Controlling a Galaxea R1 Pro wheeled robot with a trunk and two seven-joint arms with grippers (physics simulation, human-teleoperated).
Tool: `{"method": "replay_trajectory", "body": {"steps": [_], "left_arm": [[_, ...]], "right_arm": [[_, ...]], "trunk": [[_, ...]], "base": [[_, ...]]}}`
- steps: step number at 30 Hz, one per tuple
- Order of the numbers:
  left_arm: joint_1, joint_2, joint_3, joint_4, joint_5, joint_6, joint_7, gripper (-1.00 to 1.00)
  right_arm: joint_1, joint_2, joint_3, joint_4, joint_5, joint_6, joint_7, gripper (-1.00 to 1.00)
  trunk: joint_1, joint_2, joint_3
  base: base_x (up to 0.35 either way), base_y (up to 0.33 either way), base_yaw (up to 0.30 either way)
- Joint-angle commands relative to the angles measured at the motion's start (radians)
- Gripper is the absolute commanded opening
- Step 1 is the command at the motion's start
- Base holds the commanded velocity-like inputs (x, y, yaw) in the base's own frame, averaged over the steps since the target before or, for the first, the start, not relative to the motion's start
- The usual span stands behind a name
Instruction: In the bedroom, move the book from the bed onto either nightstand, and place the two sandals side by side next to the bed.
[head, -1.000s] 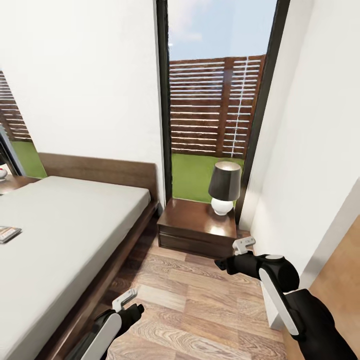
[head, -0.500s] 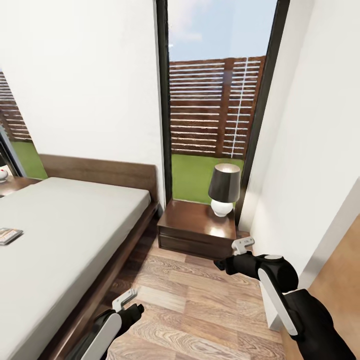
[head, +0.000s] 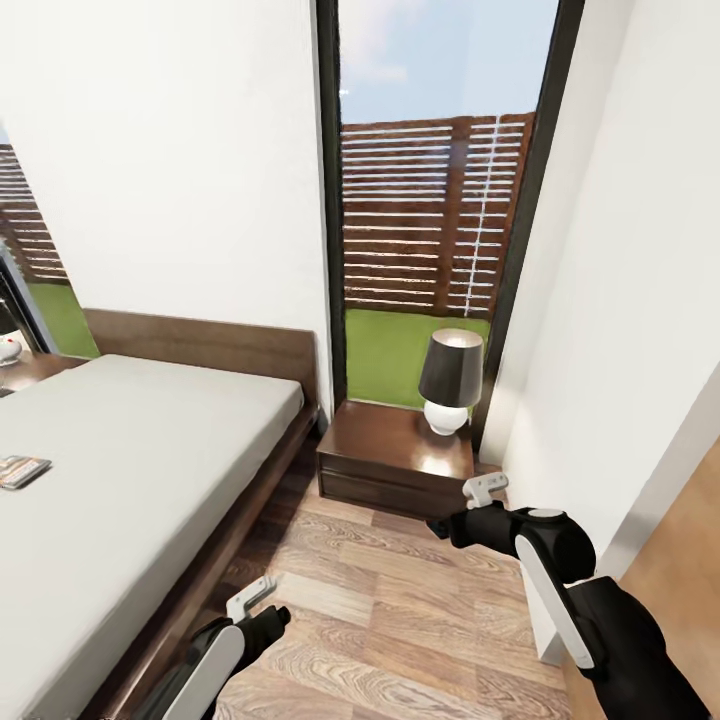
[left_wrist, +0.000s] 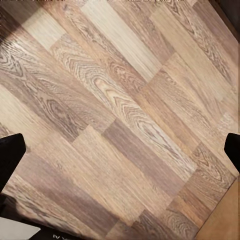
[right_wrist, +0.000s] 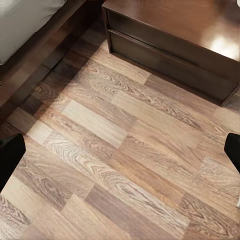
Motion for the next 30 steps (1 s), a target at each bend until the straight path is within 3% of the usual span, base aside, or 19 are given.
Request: {"method": "replay_trajectory", "body": {"steps": [1, 30], "left_arm": [[-0.001, 0.001, -0.004, -0.002, 0.007, 0.0, 0.008, 1.0], [0.0, 0.011, -0.004, 0.002, 0.005, 0.0, 0.007, 1.0]], "right_arm": [[-0.001, -0.001, 0.001, -0.001, -0.004, 0.004, -0.001, 1.0], [-0.002, -0.002, 0.0, -0.001, -0.004, 0.004, -0.001, 1.0]], "trunk": [[0.0, -0.001, -0.001], [0.0, -0.001, -0.003]], "base": [[0.089, -0.064, 0.18], [0.286, -0.126, 0.266]]}}
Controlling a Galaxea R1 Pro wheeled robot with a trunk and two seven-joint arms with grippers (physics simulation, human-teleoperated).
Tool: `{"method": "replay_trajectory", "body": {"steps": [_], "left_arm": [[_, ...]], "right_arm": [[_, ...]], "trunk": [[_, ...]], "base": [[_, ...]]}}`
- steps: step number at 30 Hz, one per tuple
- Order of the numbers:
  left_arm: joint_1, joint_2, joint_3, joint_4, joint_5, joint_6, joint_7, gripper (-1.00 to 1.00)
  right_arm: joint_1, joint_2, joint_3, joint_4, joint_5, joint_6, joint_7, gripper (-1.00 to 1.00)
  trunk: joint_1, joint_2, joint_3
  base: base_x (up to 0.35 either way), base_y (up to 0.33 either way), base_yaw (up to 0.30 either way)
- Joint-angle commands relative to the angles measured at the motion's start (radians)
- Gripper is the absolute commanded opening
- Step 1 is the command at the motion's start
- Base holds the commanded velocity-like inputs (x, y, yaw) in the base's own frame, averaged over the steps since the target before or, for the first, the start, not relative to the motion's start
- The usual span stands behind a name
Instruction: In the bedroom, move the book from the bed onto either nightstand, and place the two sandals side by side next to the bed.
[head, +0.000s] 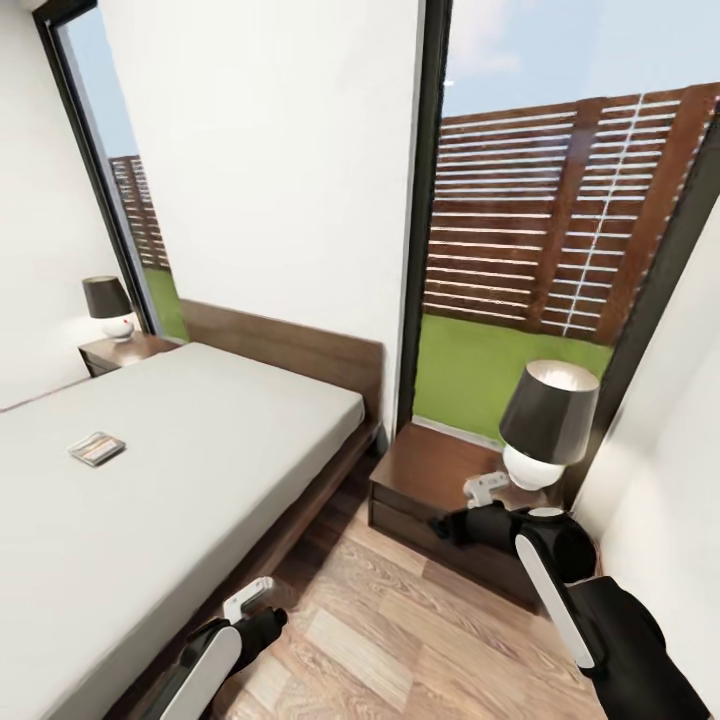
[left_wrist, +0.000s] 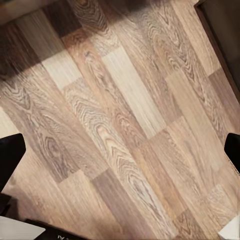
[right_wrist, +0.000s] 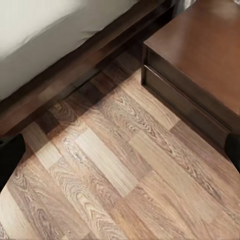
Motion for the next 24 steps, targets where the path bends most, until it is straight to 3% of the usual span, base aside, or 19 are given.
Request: {"method": "replay_trajectory", "body": {"steps": [1, 12, 24], "left_arm": [[-0.001, 0.001, -0.003, -0.002, 0.007, 0.0, 0.008, 1.0], [0.001, 0.001, -0.003, -0.001, 0.007, 0.0, 0.009, 1.0], [0.001, 0.001, -0.003, -0.002, 0.007, 0.0, 0.009, 1.0]], "right_arm": [[-0.001, -0.001, 0.001, -0.001, -0.003, 0.004, -0.001, 1.0], [-0.002, -0.001, 0.001, -0.001, -0.003, 0.004, -0.001, 1.0], [0.0, 0.0, 0.002, -0.001, -0.003, 0.004, -0.001, 1.0]], "trunk": [[0.001, -0.001, -0.002], [0.001, -0.001, -0.014], [0.001, -0.001, -0.017]], "base": [[0.321, -0.046, 0.23], [0.325, -0.018, 0.2], [0.327, -0.001, 0.036]]}}
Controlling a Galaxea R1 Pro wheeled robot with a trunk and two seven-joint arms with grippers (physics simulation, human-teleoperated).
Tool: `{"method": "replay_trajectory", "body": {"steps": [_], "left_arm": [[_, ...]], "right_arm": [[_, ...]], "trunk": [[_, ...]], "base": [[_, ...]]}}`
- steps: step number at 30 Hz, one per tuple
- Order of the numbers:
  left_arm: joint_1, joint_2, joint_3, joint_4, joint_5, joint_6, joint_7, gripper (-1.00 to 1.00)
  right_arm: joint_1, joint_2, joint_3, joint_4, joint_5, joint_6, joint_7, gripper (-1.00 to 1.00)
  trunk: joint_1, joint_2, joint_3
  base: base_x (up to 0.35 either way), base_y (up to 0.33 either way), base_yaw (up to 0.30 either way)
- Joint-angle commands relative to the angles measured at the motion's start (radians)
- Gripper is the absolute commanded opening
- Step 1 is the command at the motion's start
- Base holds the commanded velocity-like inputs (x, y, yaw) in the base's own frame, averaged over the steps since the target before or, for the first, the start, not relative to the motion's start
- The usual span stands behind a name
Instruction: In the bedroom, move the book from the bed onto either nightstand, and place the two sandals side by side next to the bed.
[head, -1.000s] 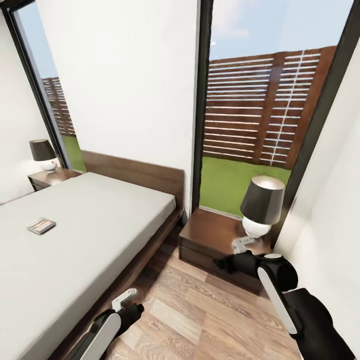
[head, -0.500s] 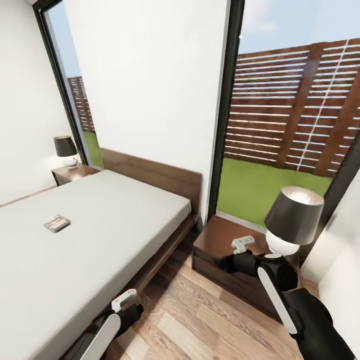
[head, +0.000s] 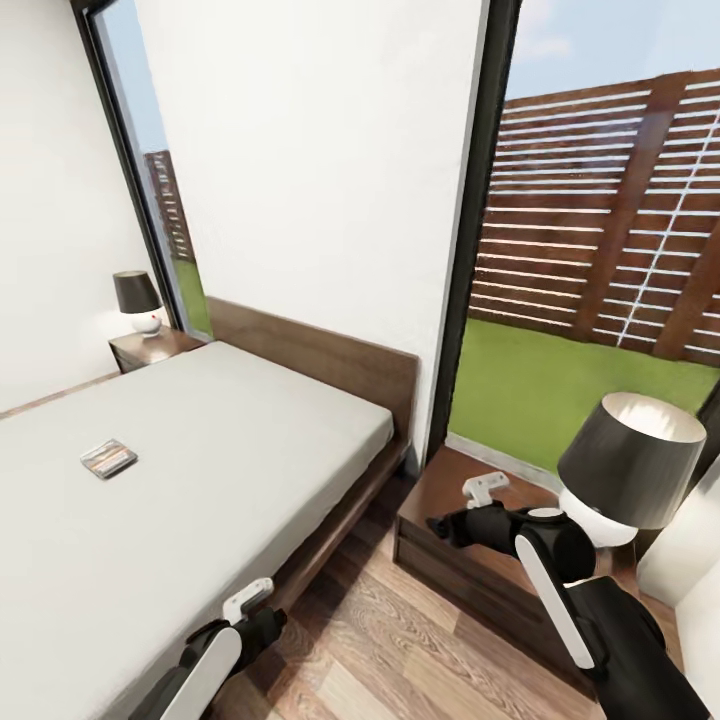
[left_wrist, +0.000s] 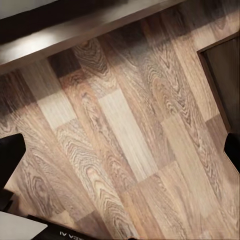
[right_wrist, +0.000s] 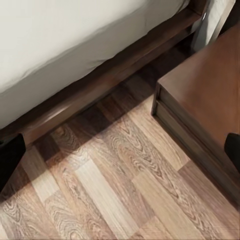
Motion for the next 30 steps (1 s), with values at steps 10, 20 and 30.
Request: {"method": "replay_trajectory", "body": {"steps": [10, 20, 30], "left_arm": [[-0.001, 0.001, -0.003, -0.002, 0.007, 0.0, 0.013, 1.0], [0.021, 0.007, 0.002, -0.123, 0.007, 0.01, 0.029, 1.0], [0.062, 0.047, 0.015, -0.29, 0.01, 0.018, 0.083, 1.0]], "right_arm": [[-0.005, 0.0, 0.0, -0.001, -0.003, 0.004, -0.001, 1.0], [-0.006, 0.0, 0.0, -0.001, -0.003, 0.004, -0.001, 1.0], [-0.006, 0.0, 0.0, -0.001, -0.003, 0.004, -0.001, 1.0]], "trunk": [[0.001, -0.001, -0.001], [0.001, -0.001, -0.002], [0.001, -0.001, -0.002]], "base": [[0.327, 0.0, 0.139], [0.327, 0.0, 0.265], [0.327, 0.0, 0.282]]}}
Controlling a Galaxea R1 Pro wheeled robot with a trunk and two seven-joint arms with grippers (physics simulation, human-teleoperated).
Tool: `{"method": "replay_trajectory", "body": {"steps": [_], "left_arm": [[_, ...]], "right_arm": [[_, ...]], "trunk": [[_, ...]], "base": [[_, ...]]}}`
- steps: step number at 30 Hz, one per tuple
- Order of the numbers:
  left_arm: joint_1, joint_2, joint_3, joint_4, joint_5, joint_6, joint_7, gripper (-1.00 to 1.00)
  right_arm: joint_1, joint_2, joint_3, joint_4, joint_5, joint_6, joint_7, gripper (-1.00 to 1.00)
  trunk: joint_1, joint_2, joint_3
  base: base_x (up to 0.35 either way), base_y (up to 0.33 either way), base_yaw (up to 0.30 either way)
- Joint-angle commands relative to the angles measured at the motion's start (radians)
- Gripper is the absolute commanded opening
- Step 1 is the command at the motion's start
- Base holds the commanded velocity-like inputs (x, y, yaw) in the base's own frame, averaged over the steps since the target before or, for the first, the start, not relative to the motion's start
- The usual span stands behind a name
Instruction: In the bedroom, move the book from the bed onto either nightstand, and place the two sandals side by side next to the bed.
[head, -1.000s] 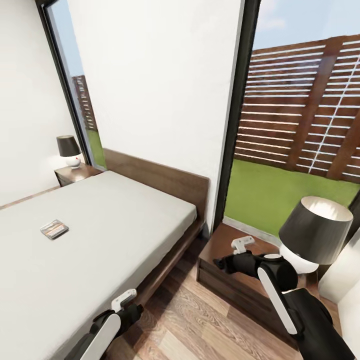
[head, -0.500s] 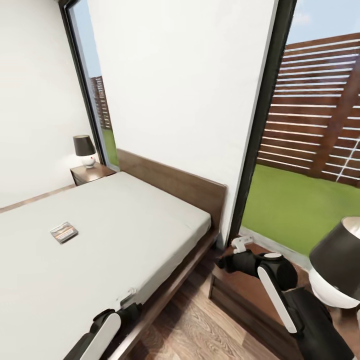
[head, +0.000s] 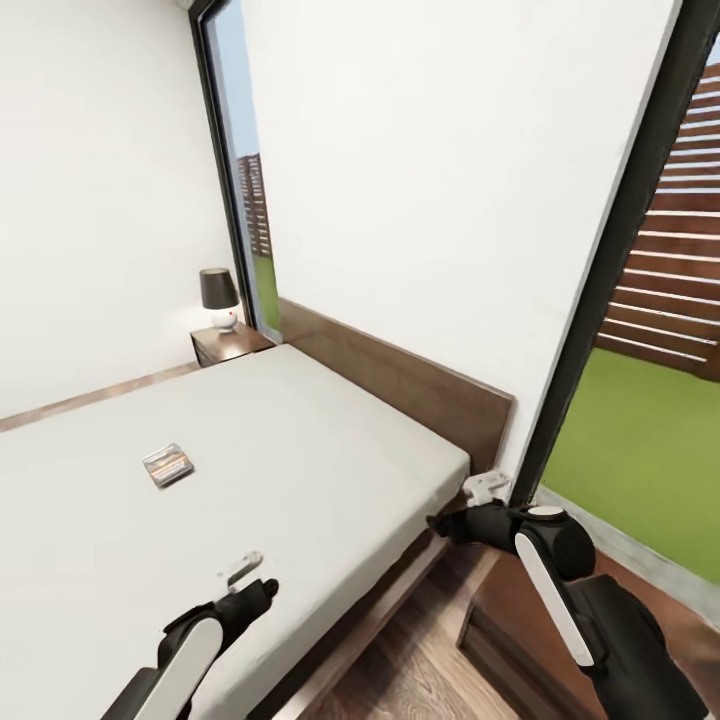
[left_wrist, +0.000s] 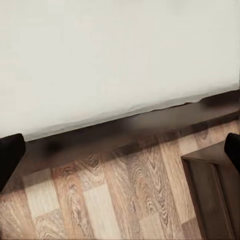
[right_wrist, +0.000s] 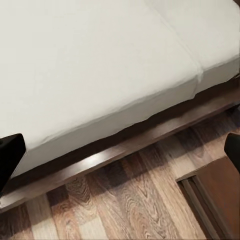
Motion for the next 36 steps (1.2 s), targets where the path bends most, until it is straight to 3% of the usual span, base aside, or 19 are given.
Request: {"method": "replay_trajectory", "body": {"steps": [1, 5, 6, 11, 36], "left_arm": [[0.005, 0.007, 0.001, -0.019, 0.008, 0.001, 0.014, 1.0], [0.025, 0.022, 0.021, -0.064, 0.011, 0.001, 0.027, 1.0], [0.04, 0.029, 0.04, -0.09, 0.012, 0.001, 0.033, 1.0], [0.049, 0.034, 0.052, -0.107, 0.009, 0.001, 0.037, 1.0], [0.056, 0.034, 0.062, -0.118, 0.005, 0.001, 0.042, 1.0]], "right_arm": [[-0.001, -0.001, 0.001, -0.001, -0.003, 0.004, -0.001, 1.0], [-0.001, -0.001, 0.001, -0.001, -0.003, 0.004, -0.001, 1.0], [-0.001, -0.001, 0.002, -0.001, -0.003, 0.004, -0.001, 1.0], [-0.001, -0.001, 0.002, -0.001, -0.003, 0.004, -0.001, 1.0], [-0.001, -0.001, 0.003, -0.001, -0.003, 0.004, -0.001, 1.0]], "trunk": [[0.001, -0.001, -0.001], [0.001, -0.001, -0.001], [0.001, -0.001, -0.001], [0.001, -0.001, -0.001], [0.001, -0.001, -0.001]], "base": [[0.327, 0.0, 0.283], [0.327, 0.0, 0.283], [0.325, -0.029, 0.284], [0.308, -0.096, 0.284], [0.181, -0.248, 0.284]]}}
